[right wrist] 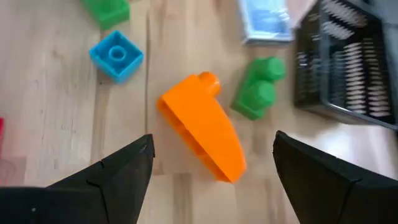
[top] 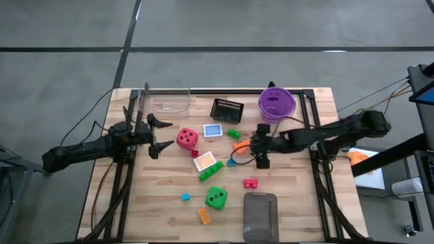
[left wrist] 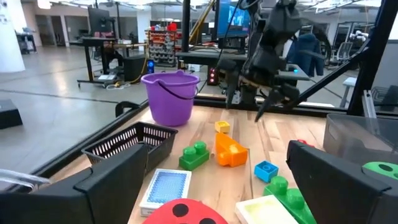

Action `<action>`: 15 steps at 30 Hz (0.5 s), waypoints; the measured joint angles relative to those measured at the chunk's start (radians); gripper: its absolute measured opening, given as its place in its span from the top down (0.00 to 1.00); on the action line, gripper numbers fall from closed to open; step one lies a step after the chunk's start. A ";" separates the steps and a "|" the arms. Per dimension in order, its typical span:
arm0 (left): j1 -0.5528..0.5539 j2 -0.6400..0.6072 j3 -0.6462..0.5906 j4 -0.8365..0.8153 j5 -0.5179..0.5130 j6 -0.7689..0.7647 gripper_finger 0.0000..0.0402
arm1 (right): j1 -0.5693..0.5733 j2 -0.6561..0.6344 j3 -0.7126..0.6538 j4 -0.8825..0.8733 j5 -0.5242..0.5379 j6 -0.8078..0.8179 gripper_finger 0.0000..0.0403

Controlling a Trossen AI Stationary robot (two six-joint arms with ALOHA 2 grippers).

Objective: Pick & Place Toys
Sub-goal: Put the orange game piece into the transparent bin

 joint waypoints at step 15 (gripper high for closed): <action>0.000 0.001 0.067 -0.142 0.003 0.050 0.04 | -0.185 0.196 0.118 -0.074 -0.245 -0.137 0.20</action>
